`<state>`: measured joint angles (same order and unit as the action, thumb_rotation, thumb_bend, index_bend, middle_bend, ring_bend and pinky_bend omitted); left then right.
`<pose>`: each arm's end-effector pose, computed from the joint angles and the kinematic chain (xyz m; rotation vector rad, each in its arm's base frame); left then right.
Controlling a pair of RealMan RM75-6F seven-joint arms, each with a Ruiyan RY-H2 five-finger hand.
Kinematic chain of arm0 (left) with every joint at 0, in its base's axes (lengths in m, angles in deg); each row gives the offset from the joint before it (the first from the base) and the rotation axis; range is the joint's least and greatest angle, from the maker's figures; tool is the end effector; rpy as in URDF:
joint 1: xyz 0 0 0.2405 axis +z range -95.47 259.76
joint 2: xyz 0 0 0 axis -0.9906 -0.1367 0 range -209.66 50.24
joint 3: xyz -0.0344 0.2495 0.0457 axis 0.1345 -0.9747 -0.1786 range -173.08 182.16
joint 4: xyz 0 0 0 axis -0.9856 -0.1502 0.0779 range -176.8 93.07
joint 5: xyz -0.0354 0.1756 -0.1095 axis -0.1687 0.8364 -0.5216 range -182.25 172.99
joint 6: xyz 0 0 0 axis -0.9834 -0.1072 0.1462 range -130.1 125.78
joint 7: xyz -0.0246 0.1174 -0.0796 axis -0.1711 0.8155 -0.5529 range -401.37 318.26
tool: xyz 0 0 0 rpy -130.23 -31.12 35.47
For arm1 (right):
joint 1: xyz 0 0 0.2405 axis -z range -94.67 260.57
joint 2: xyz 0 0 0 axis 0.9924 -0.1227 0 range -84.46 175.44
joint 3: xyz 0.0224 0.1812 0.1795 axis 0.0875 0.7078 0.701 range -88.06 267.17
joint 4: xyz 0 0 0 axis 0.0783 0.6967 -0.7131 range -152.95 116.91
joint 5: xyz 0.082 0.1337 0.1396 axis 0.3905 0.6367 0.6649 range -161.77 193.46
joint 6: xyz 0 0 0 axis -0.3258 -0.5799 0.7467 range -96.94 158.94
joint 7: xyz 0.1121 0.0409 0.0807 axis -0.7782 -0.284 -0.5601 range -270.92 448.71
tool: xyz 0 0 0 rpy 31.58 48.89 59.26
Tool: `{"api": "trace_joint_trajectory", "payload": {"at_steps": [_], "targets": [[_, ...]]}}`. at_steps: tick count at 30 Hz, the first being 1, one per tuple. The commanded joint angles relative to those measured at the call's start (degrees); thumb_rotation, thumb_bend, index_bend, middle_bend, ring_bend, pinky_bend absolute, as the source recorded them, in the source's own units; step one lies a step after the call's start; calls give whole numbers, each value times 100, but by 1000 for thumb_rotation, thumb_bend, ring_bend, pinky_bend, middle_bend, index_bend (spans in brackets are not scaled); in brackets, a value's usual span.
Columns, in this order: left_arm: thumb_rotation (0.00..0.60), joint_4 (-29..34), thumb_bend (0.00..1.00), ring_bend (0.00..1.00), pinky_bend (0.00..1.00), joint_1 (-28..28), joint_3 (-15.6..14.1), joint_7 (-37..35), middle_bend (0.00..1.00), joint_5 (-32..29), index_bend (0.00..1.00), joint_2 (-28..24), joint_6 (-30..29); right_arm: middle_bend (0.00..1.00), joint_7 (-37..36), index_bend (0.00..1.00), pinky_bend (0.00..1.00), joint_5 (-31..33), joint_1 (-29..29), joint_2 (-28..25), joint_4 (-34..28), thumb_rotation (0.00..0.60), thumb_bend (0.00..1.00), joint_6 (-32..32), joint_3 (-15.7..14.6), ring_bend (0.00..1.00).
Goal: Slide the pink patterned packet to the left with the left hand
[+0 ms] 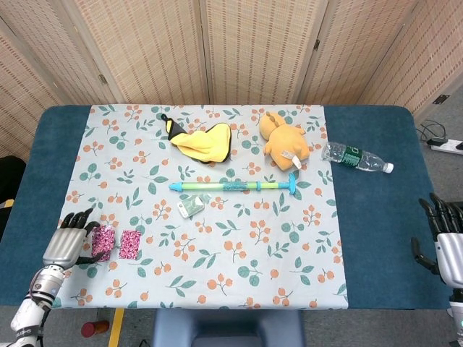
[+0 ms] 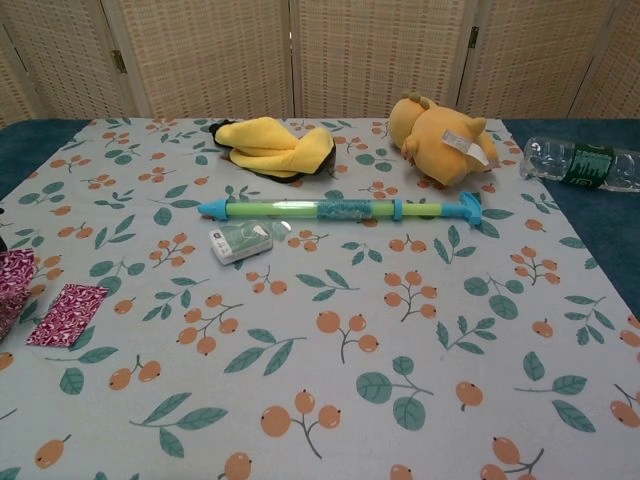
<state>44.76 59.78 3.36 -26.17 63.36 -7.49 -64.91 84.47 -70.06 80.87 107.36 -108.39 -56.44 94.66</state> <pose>-0.3165 0.2525 0.0764 -1.6625 -0.9916 -0.5326 -0.3232 -0.1741 0.1865 1.3080 -0.8714 0.9285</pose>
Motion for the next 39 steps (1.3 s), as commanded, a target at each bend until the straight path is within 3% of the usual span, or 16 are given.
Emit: {"api": "trace_joint_trajectory", "payload": {"at_steps": [1,16,39], "targets": [[470,-161,291,0,0,104,-75,-115,0,26,267,26,-1,0,8,0,0,-10,7,-14,-23,575,521,-22,-2,0],[469,-790,291,0,0,169,-101,-551,0,347,253,276,244,0,115,0,0,-72,95,-33,-177,574,521,-171,-57,0],[470,-1103,291,0,0,199,-79,-700,0,465,234,380,514,0,213,0,0,-121,166,-47,-302,575,521,-276,-84,0]]}}
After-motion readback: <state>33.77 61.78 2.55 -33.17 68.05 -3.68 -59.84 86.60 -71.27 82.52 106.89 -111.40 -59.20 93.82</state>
